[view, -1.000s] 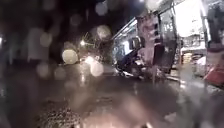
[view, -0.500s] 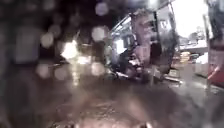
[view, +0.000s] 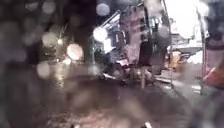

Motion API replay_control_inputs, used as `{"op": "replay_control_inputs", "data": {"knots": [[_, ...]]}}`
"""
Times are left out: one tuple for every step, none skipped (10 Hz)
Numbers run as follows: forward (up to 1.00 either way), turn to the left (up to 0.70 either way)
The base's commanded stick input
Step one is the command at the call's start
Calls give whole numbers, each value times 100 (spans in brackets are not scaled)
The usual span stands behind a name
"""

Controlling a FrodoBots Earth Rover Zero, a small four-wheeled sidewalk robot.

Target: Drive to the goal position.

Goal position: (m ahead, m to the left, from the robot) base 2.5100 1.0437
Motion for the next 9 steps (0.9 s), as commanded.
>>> {"op": "replay_control_inputs", "data": {"knots": [[70, 0], [70, 0], [70, 0], [70, 2], [70, 13], [70, 34], [70, 5], [70, 0], [70, 0]]}}
